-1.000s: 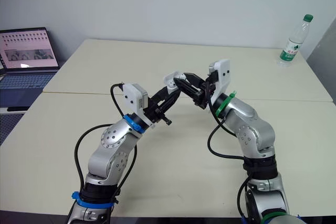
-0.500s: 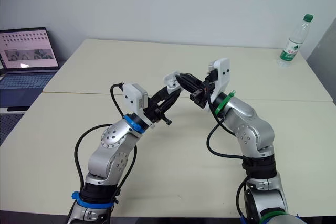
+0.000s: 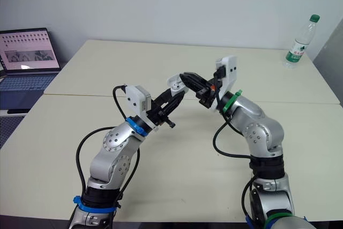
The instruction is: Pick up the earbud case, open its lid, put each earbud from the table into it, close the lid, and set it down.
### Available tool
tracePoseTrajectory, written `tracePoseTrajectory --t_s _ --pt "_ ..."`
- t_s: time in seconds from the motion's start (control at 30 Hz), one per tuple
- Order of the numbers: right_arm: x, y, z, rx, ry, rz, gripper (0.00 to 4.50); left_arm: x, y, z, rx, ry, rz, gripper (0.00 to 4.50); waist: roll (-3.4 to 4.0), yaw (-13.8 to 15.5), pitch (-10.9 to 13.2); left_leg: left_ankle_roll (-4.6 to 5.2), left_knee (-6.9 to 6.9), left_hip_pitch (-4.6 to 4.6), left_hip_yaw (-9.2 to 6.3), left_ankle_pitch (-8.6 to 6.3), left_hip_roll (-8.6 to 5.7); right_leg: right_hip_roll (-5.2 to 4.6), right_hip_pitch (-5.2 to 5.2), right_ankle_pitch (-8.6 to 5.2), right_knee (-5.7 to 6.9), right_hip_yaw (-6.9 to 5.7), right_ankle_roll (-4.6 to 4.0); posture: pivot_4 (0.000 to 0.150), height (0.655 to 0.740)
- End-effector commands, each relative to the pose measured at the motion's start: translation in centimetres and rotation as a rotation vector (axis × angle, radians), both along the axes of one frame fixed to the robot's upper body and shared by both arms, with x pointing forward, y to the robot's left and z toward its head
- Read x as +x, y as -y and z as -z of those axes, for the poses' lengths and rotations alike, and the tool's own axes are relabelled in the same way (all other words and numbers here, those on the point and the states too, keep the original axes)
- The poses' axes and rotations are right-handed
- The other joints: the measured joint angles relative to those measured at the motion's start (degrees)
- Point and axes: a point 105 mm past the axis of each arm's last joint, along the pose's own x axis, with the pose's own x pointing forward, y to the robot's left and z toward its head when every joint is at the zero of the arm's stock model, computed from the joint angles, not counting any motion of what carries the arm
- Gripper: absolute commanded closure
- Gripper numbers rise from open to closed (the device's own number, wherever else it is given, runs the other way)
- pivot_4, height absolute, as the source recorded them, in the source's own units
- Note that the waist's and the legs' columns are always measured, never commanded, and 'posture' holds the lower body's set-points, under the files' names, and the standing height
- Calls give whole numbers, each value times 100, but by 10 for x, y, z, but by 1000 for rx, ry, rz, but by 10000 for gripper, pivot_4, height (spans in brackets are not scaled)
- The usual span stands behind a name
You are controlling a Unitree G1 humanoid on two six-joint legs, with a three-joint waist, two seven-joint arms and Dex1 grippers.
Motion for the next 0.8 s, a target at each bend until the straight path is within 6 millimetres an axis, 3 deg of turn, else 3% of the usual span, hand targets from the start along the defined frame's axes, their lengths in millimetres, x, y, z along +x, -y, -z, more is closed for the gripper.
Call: tracePoseTrajectory --t_s 0.03,0.17,0.27,0.4,0.53,0.67,0.8 --pt "-1 17 -25 31 25 2 42494 -3 1 -10 -12 48 5 37030 0 1 0 0 0 0 1 0 0 0 0 0 -1 0 0 1500 7400" --pt "2 46 -46 -11 -1 -2 42494 -2 0 -9 -11 46 0 37030 1 7 1 1 -2 -3 1 0 -1 0 0 0 -6 0 0 1500 7400" --pt "-7 67 -37 -292 -31 -61 42494 -2 -2 -7 -9 44 -3 37030 4 25 4 2 -8 -5 3 -1 -2 -1 -1 0 -17 1 -1 1500 7400" --pt "-24 122 21 -816 -158 -129 42494 -1 -3 -5 -8 41 -5 37030 6 34 5 24 -19 -13 1 -14 0 -1 4 -1 -61 -5 0 1500 7400" --pt "-34 193 74 -1294 -207 -178 42494 -1 -1 -5 -12 42 -5 37030 5 13 5 50 -13 -16 20 -33 3 -9 12 -3 -92 2 6 1500 7400" --pt "-45 241 112 -1580 -238 -274 42494 -3 -1 -2 -11 40 -7 37030 12 -3 9 53 -13 -6 50 -35 3 -12 4 -1 -86 18 10 1500 7400" --pt "-52 265 136 -1642 -289 -292 42494 -5 0 -2 -13 40 -13 37030 15 8 10 52 -11 -1 44 -34 6 -11 8 -1 -78 22 9 1500 7400"
